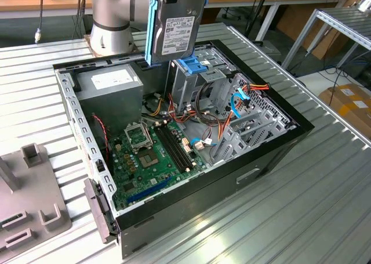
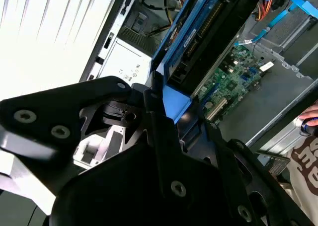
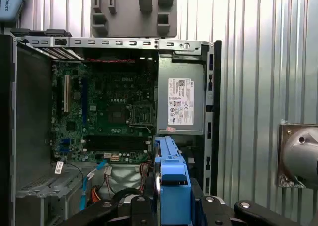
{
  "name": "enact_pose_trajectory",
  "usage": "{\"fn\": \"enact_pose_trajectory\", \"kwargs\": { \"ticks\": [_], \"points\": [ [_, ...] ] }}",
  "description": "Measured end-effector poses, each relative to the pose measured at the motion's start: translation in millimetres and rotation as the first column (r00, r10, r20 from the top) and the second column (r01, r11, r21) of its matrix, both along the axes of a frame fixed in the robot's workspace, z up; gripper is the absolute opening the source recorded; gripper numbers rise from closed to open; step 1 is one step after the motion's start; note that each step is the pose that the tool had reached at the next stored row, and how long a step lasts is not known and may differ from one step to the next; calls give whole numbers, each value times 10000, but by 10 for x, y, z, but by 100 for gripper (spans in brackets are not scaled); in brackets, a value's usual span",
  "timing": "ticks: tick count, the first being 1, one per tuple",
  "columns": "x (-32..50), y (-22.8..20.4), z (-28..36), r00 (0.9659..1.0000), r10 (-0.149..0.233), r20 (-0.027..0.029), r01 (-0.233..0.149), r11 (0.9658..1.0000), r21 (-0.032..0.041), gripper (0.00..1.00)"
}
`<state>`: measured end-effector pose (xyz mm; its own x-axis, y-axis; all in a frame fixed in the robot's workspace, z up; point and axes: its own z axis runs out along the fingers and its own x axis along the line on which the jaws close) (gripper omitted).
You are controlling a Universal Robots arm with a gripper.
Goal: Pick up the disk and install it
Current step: 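Insert the disk into the insertion slot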
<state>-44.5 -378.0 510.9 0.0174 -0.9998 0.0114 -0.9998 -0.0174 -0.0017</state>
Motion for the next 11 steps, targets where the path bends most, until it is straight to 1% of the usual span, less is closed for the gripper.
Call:
{"fn": "enact_pose_trajectory", "kwargs": {
  "ticks": [1,2,6,8,9,11],
  "points": [
    [126,0,0,10000,0,0,0,10000,0,37],
    [152,0,0,10000,0,0,0,10000,0,37],
    [310,0,-1,10000,1,0,-1,10000,0,37],
    [402,0,-2,10000,0,0,0,10000,1,37],
    [467,1,-2,10000,1,0,-1,10000,0,37],
    [565,2,-2,10000,2,-1,-2,10000,-1,37]
  ]
}}
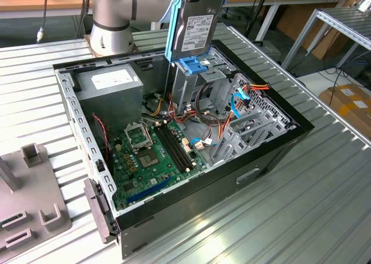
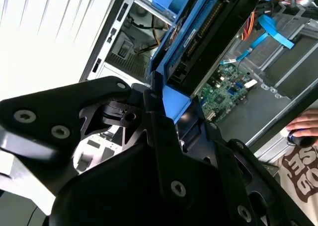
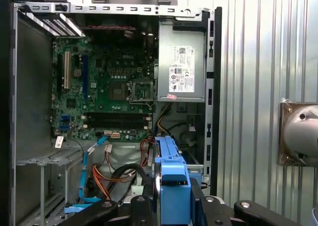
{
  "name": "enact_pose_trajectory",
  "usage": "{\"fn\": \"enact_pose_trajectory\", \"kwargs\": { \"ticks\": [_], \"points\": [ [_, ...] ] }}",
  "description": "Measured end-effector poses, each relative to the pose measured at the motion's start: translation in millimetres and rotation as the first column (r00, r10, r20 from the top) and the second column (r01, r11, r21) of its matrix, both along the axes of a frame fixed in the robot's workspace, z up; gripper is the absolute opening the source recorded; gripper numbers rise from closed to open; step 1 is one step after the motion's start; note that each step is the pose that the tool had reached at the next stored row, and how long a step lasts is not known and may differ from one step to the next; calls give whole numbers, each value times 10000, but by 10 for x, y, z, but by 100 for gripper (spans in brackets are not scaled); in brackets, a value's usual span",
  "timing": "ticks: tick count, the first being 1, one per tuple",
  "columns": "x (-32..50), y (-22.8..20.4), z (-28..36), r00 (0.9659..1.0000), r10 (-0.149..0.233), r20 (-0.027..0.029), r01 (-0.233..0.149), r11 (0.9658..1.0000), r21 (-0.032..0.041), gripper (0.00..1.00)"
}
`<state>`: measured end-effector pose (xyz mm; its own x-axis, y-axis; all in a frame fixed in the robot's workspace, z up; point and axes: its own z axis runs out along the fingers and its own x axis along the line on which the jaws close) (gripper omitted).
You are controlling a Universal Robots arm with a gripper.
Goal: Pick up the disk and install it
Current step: 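Insert the disk into the insertion slot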
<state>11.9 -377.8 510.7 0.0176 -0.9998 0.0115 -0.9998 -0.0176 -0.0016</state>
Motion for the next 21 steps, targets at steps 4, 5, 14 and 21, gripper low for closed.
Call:
{"fn": "enact_pose_trajectory", "kwargs": {
  "ticks": [4,5,14,21],
  "points": [
    [215,5,-1,10000,0,1,0,10000,1,37],
    [263,6,-2,10000,-1,1,1,10000,2,37],
    [466,12,-2,10000,-1,0,1,10000,1,37],
    [466,12,30,10000,-1,0,1,10000,1,37]
  ]
}}
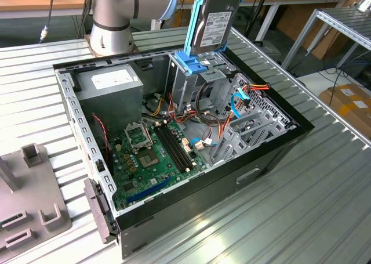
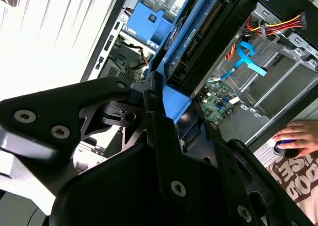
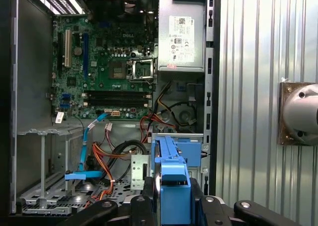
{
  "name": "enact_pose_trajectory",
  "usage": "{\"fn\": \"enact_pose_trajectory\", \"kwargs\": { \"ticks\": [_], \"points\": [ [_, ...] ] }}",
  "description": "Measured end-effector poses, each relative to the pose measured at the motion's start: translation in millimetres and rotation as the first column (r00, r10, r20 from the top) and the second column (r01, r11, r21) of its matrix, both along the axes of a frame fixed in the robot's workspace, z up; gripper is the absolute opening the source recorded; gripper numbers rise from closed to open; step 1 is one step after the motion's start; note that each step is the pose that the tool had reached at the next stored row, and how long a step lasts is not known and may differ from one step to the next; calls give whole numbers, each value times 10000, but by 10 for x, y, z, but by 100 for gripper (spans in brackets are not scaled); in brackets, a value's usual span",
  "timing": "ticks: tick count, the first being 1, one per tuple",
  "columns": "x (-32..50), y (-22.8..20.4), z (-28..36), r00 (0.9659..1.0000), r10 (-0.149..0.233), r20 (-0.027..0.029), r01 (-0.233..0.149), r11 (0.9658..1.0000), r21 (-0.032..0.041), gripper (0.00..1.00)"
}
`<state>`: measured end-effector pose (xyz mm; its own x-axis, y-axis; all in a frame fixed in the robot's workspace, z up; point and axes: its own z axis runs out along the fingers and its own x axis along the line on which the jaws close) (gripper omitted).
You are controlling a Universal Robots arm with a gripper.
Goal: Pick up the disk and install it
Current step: 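Insert the disk into the insertion slot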
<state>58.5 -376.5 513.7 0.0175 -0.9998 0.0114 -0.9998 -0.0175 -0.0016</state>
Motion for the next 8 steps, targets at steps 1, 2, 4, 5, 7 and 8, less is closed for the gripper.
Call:
{"fn": "enact_pose_trajectory", "kwargs": {
  "ticks": [1,2,4,5,7,8],
  "points": [
    [0,0,0,10000,0,0,0,10000,-1,37],
    [0,0,0,10000,0,0,0,10000,0,37],
    [0,0,1,10000,0,0,0,10000,0,37],
    [0,0,1,10000,0,0,0,10000,0,37],
    [0,-7,1,10000,0,0,0,10000,0,37],
    [0,-10,1,10000,0,0,0,10000,-1,37]
  ]
}}
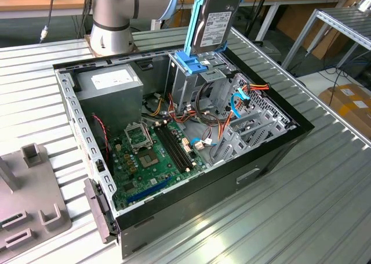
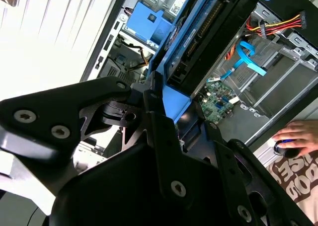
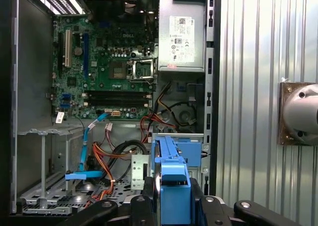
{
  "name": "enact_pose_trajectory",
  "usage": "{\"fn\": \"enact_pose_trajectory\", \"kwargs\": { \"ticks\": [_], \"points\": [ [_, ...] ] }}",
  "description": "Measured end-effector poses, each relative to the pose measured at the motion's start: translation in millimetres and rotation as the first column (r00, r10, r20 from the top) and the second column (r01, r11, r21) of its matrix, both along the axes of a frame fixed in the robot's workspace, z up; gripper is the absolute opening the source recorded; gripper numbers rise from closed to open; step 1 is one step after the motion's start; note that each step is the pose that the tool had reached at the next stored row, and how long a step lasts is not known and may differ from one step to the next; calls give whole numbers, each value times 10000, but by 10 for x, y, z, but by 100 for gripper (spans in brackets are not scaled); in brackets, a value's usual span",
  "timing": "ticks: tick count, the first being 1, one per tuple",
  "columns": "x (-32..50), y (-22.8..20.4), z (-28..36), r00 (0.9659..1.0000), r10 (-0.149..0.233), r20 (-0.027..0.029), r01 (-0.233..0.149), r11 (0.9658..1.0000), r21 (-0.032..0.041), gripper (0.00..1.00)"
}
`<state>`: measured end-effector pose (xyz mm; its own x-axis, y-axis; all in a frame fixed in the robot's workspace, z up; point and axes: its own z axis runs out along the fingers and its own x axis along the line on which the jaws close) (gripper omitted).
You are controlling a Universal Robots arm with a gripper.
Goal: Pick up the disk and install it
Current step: 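Insert the disk into the insertion slot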
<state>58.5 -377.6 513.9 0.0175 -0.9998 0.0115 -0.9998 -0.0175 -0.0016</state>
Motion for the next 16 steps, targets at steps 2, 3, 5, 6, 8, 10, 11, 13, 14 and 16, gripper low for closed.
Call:
{"fn": "enact_pose_trajectory", "kwargs": {
  "ticks": [2,3,5,6,8,10,11,13,14,16],
  "points": [
    [0,-19,-1,10000,0,0,0,10000,1,37],
    [0,-33,-1,10000,0,0,0,10000,1,37],
    [1,-56,-1,10000,0,0,0,10000,1,37],
    [1,-63,0,10000,-1,0,1,10000,0,37],
    [2,-86,-1,10000,0,0,0,10000,1,37],
    [3,-115,-1,10000,0,0,0,10000,2,37],
    [4,-128,-1,10000,0,0,0,10000,1,37],
    [5,-155,-1,10000,-1,0,1,10000,2,37],
    [6,-161,-1,10000,0,0,0,10000,1,37],
    [8,-190,-1,10000,-1,0,1,10000,1,37]
  ]
}}
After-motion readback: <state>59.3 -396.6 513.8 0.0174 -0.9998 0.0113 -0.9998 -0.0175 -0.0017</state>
